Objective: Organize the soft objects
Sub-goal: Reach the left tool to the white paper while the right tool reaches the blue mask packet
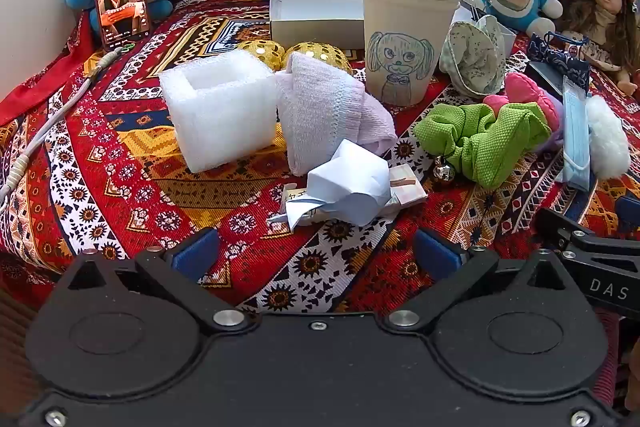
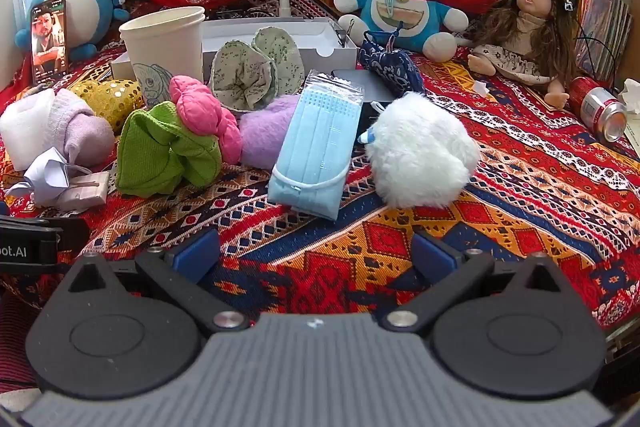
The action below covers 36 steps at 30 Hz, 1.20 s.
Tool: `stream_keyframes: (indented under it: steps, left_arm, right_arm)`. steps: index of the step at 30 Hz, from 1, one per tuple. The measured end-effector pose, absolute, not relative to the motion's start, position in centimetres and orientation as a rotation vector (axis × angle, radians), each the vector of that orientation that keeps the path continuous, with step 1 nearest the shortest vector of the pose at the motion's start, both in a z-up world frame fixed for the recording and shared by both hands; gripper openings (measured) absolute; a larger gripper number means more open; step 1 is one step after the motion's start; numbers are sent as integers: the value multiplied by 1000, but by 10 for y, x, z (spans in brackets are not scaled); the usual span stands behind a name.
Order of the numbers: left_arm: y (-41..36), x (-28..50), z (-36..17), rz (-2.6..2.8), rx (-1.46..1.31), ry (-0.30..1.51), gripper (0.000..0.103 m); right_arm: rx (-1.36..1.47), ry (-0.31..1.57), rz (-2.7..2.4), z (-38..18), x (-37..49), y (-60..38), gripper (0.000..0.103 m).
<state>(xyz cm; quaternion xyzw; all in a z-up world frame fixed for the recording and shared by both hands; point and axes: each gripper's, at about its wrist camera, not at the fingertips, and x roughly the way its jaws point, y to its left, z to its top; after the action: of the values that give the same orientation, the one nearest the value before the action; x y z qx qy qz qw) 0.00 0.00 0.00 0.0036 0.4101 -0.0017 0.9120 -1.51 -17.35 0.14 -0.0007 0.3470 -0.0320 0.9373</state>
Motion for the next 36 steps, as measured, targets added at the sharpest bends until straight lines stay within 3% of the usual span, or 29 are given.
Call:
stream_keyframes:
  steps: [36]
  left_arm:
    - [14, -7, -5, -97, 33, 749, 103]
  right_arm:
    - [-6, 596, -29, -9, -26, -178, 103]
